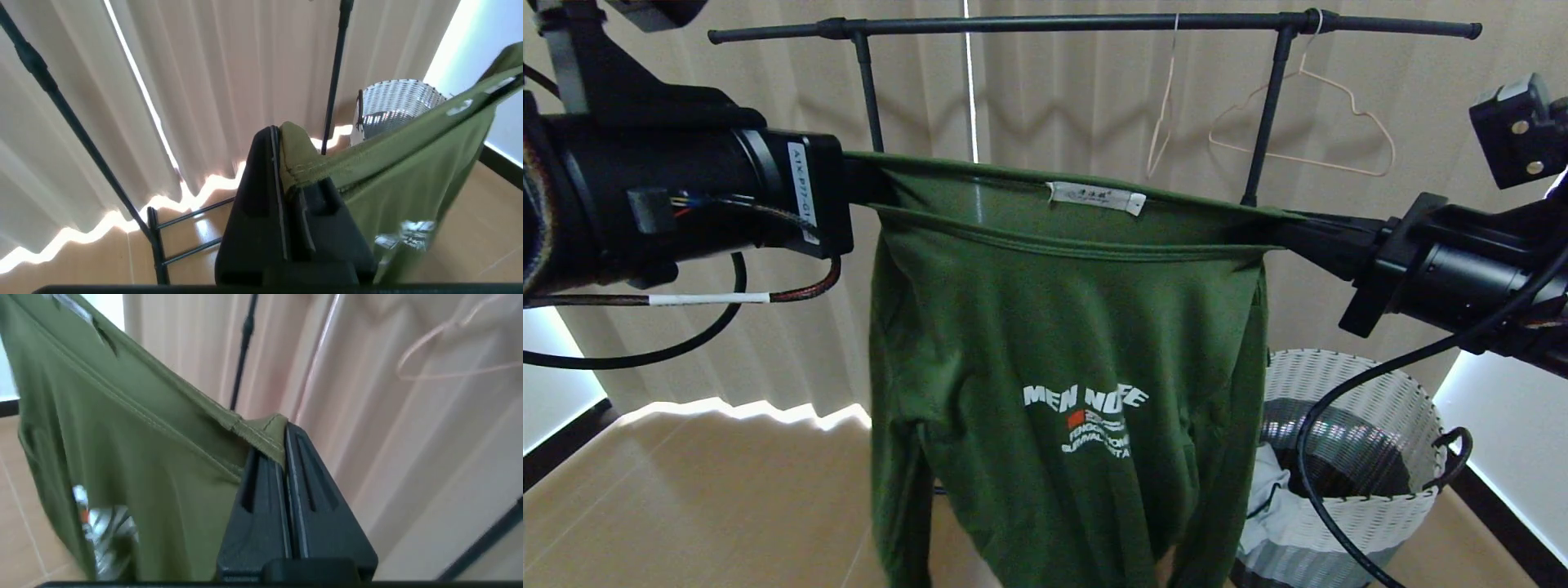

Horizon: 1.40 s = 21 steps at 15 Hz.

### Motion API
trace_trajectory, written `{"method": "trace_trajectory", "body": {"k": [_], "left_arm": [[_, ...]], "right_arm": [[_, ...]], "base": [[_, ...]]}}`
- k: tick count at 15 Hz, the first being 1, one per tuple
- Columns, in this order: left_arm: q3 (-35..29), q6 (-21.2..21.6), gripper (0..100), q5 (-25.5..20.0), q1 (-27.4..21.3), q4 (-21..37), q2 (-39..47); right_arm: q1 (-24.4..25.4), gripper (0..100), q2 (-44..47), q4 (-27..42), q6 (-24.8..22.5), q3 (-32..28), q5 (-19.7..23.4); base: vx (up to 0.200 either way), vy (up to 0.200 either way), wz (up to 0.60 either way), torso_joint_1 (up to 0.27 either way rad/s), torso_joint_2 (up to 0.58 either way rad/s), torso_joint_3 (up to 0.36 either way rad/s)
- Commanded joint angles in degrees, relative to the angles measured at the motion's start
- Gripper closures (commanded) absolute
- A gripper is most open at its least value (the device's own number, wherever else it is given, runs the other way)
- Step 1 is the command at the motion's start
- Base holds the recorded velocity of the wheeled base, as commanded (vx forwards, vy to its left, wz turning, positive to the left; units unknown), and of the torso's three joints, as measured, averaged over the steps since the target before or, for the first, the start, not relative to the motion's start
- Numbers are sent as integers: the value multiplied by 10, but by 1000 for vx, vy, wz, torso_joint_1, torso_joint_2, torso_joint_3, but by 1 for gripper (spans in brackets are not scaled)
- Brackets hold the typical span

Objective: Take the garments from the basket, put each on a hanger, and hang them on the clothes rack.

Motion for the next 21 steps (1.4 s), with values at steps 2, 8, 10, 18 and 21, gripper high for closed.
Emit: {"method": "trace_trajectory", "body": {"k": [2, 8, 10, 18, 21], "left_arm": [[-4, -1, 100, -1, 0, -3, 12], [23, 1, 100, -1, 0, -4, 13], [22, 0, 100, -1, 0, -10, 14], [49, 7, 100, -1, 1, -30, 16], [51, 46, 100, -1, 1, -55, 22]], "right_arm": [[-20, 100, 18, -1, 0, -4, 2], [-21, 100, 17, -1, 4, -7, 2], [-21, 100, 17, -1, 4, -7, 2], [-20, 100, 18, 1, 2, -11, 0], [-22, 100, 18, 6, 0, -29, 0]], "base": [[0, 0, 0, 0, 0, 0], [0, 0, 0, 0, 0, 0], [0, 0, 0, 0, 0, 0], [0, 0, 0, 0, 0, 0], [0, 0, 0, 0, 0, 0]]}}
